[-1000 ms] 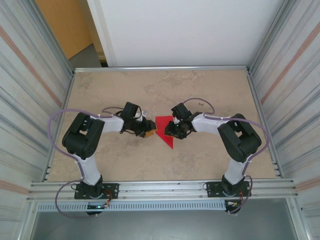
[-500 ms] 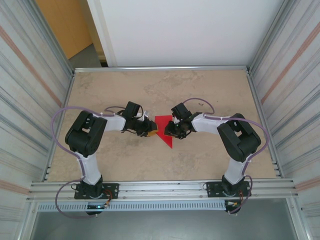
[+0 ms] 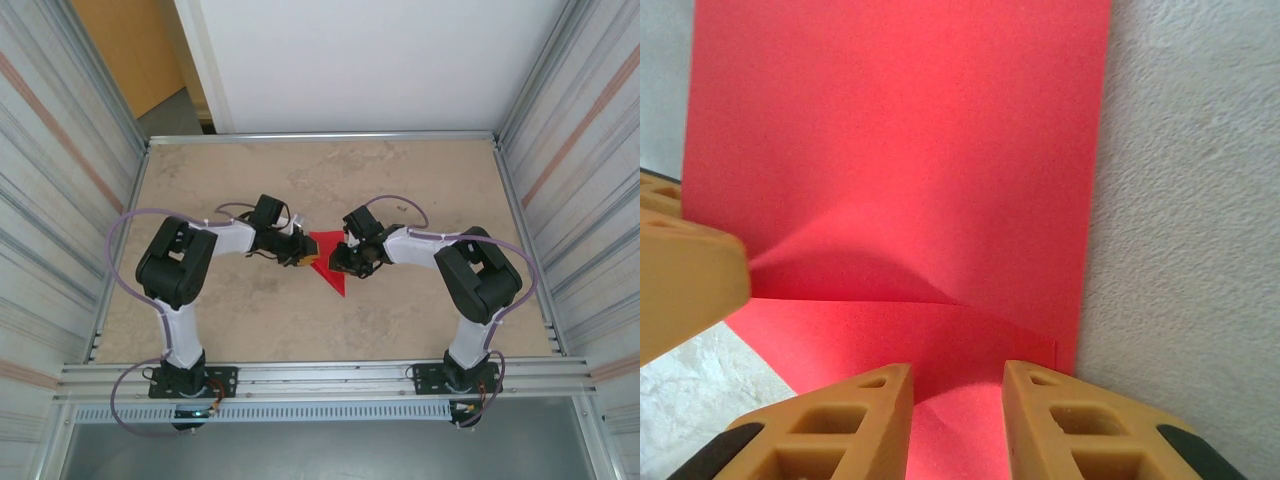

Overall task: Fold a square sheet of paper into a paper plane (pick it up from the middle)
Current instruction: Fourth fold the wing at the center of the table.

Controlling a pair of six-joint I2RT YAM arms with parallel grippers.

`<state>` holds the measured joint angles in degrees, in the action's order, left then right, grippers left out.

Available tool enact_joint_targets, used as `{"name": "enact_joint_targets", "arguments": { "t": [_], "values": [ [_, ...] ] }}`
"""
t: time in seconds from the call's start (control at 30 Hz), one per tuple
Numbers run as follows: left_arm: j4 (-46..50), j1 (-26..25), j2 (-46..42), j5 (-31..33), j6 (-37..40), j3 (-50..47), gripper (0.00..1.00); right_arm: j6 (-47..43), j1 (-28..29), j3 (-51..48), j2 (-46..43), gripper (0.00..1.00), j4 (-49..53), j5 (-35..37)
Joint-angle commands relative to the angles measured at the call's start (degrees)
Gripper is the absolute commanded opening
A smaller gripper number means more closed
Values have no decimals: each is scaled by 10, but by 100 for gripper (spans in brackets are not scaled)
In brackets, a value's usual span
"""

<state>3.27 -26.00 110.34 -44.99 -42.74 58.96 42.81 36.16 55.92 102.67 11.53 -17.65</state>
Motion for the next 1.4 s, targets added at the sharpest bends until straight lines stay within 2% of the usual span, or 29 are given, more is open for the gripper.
{"name": "enact_joint_targets", "arguments": {
  "t": [0.0, 0.3, 0.47, 0.63, 0.77, 0.87, 0.93, 1.1, 1.37],
  "values": [
    [42, -1, 13, -13, 34, 17, 22, -25, -4, -9, 9, 31, 23, 8],
    [65, 3, 13, -13, 51, 34, 12, -48, -5, 0, -1, 35, 34, 20],
    [71, 5, 3, -1, 44, 33, 8, -75, -2, 18, -25, 39, 56, 50],
    [92, 2, -20, 28, 5, 37, 6, -106, 30, 27, -65, 47, 87, 145],
    [100, -4, -39, 50, -30, 41, 6, -134, 97, 16, -94, 48, 85, 272],
    [123, -9, -42, 64, -44, 56, 6, -148, 146, 14, -94, 48, 79, 340],
    [127, -11, -41, 66, -55, 61, 6, -149, 165, 13, -85, 46, 71, 359],
    [146, -12, -41, 75, -70, 76, 6, -146, 191, 8, -55, 42, 32, 366],
    [149, -13, -37, 76, -88, 76, 6, -146, 195, 6, -20, 34, -14, 377]
  ]
}}
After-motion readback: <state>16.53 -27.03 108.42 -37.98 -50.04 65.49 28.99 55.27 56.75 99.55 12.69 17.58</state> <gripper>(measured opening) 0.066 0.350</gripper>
